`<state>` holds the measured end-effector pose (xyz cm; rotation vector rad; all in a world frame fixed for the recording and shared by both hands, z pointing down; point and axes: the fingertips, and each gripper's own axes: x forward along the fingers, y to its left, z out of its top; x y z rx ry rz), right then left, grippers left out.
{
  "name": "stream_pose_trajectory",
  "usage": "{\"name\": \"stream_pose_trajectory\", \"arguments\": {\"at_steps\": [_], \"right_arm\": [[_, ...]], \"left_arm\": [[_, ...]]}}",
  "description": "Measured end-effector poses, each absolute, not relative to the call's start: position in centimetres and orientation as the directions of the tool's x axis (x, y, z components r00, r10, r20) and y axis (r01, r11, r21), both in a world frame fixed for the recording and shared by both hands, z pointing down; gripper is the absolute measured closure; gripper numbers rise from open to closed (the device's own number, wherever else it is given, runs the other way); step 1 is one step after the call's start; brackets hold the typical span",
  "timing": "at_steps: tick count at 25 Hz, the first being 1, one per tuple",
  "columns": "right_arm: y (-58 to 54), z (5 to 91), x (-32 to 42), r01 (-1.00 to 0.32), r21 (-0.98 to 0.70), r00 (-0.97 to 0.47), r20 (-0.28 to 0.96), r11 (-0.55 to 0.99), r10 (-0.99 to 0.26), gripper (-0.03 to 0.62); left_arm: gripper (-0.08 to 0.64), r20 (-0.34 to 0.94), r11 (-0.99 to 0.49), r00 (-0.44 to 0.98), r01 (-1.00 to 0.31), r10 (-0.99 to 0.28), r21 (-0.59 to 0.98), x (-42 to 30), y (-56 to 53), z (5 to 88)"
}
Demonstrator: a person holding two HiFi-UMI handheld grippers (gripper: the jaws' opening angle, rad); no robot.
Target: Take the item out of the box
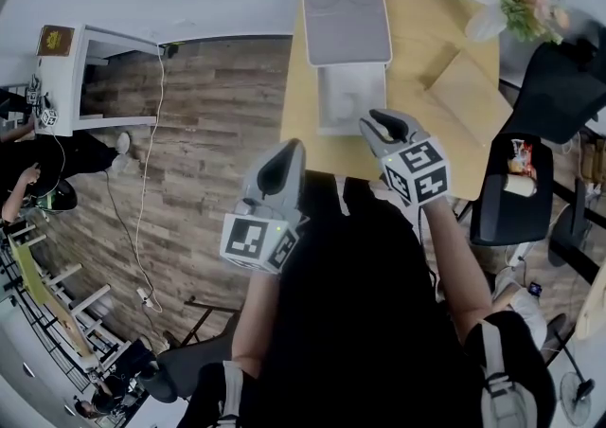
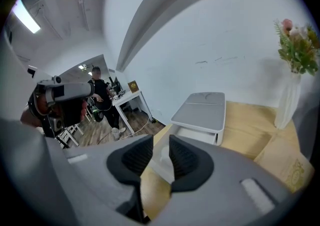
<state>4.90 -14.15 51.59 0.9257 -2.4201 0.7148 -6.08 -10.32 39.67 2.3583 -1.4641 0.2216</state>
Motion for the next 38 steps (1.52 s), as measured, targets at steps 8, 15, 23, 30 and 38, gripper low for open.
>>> {"name": "stream_pose_trajectory", "arguments": {"at_steps": [8,15,23,30,38], "right_arm": [[-14.4,55.0,2.6,-0.689,-0.278,-0.660,0.622,0.669,-0.421,0.437],[-15.3,57.4,1.8,-0.712,-0.236,-0.614,0.666,0.661,-0.424,0.414],[-15.7,60.6,0.6,-0.710,-0.165,-0.553,0.733,0.685,-0.397,0.385],[-16.0,62.4,-0.1,-0.700,-0.112,-0.502,0.780,0.706,-0.374,0.353],[-16.6,63.8,-0.6,-0.692,-0.095,-0.469,0.813,0.716,-0.345,0.351]], "left_arm": [[0.551,0.317,-0.409,0.465,-0.883,-0.827,0.230,-7.7,-11.2,40.4],[0.551,0.329,-0.424,0.487,-0.871,-0.809,0.247,-8.8,-12.5,41.1],[0.551,0.350,-0.435,0.502,-0.863,-0.791,0.256,-10.2,-13.2,41.7],[0.551,0.363,-0.435,0.506,-0.861,-0.783,0.261,-11.5,-13.9,41.9],[0.551,0.373,-0.431,0.504,-0.862,-0.779,0.265,-12.5,-14.7,42.0]]}}
